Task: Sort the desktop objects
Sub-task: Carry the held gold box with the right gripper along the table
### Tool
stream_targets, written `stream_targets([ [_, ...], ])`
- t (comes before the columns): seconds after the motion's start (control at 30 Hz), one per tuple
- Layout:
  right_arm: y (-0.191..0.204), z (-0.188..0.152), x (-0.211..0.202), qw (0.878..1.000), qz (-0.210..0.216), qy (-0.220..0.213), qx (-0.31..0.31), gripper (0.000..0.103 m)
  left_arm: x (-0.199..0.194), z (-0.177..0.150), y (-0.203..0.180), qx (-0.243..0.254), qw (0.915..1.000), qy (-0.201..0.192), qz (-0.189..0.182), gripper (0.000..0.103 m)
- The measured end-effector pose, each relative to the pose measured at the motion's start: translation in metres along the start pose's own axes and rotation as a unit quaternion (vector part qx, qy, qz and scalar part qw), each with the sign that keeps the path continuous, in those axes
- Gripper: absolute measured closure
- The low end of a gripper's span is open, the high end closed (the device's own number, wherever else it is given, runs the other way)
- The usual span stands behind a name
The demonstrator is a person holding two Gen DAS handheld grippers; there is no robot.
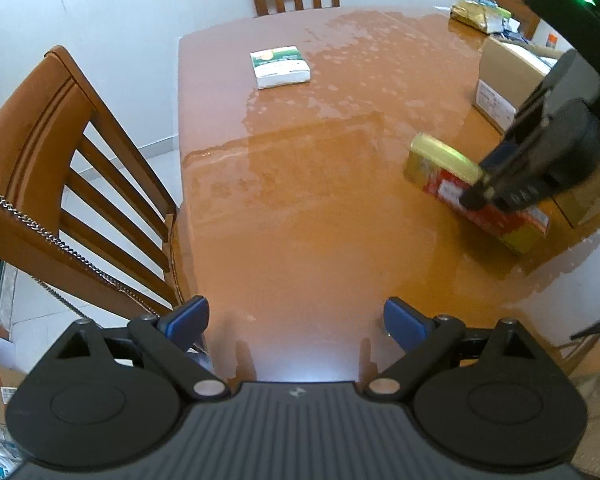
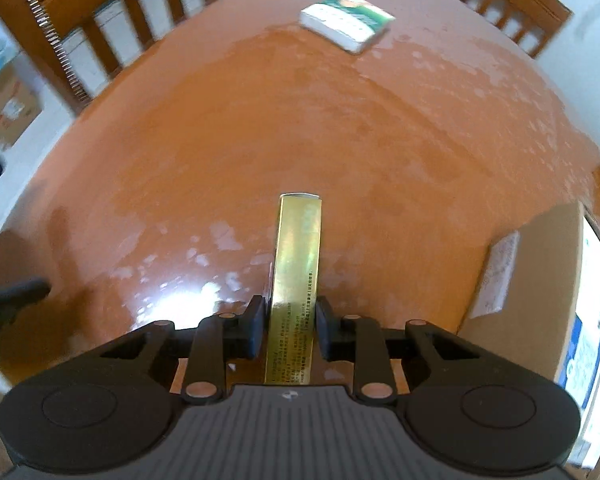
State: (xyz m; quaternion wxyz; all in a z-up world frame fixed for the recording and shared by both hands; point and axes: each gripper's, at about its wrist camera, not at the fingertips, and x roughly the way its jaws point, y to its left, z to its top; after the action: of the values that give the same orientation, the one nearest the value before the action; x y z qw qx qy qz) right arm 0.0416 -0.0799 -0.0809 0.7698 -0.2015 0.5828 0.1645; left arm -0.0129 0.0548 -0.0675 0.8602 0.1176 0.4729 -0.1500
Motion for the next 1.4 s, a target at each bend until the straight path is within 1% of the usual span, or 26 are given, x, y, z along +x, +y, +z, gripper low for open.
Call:
stream_targets([
  [0.1, 0.011, -0.002, -0.004, 0.998, 0.020, 0.003, -0.060, 0.073, -0.002, -0.001, 0.002, -0.014, 0.9998, -0.009, 0.008, 0.009],
  [0.17, 0.020, -0.004, -0.007, 0.993, 0.026, 0.004, -0.111, 0.073, -0.005, -0.003, 0.004, -0.028, 0.9994, -0.012, 0.014, 0.009],
  [0.23, 0.030, -0.006, -0.009, 0.986, 0.037, 0.007, -0.161, 0.073, -0.009, -0.006, 0.006, -0.047, 0.9987, -0.014, 0.013, 0.009],
  [0.3, 0.038, -0.009, -0.011, 0.976, 0.043, 0.010, -0.213, 0.073, -0.011, -0.010, 0.008, -0.060, 0.9980, -0.016, 0.012, 0.009],
  [0.43, 0.049, -0.008, -0.013, 0.961, 0.039, 0.022, -0.274, 0.073, -0.013, -0.019, 0.008, -0.072, 0.9970, -0.013, 0.024, 0.009],
  [0.57, 0.057, -0.008, -0.014, 0.953, 0.032, 0.028, -0.300, 0.073, -0.016, -0.029, 0.012, -0.091, 0.9955, -0.012, 0.024, 0.009],
  [0.73, 0.062, -0.007, -0.019, 0.943, 0.020, 0.023, -0.331, 0.072, -0.016, -0.035, 0.015, -0.099, 0.9947, -0.012, 0.026, 0.009],
  [0.8, 0.061, -0.006, -0.017, 0.940, 0.017, 0.016, -0.341, 0.071, -0.016, -0.035, 0.015, -0.098, 0.9948, -0.014, 0.026, 0.009],
  [0.97, 0.061, -0.009, -0.021, 0.927, 0.025, 0.000, -0.375, 0.071, -0.016, -0.036, 0.016, -0.099, 0.9947, -0.019, 0.020, 0.009],
  [1.1, 0.059, -0.006, -0.022, 0.928, 0.033, 0.003, -0.372, 0.071, -0.016, -0.038, 0.015, -0.097, 0.9949, -0.019, 0.015, 0.009],
  [1.2, 0.054, 0.002, -0.022, 0.926, 0.035, 0.003, -0.375, 0.071, -0.015, -0.040, 0.014, -0.095, 0.9953, -0.017, 0.013, 0.009],
  [1.27, 0.054, 0.002, -0.023, 0.920, 0.036, 0.000, -0.390, 0.071, -0.016, -0.041, 0.015, -0.096, 0.9952, -0.018, 0.014, 0.009],
  [1.4, 0.056, -0.005, -0.025, 0.887, 0.029, -0.031, -0.461, 0.071, -0.016, -0.042, 0.017, -0.103, 0.9943, -0.019, 0.015, 0.009],
])
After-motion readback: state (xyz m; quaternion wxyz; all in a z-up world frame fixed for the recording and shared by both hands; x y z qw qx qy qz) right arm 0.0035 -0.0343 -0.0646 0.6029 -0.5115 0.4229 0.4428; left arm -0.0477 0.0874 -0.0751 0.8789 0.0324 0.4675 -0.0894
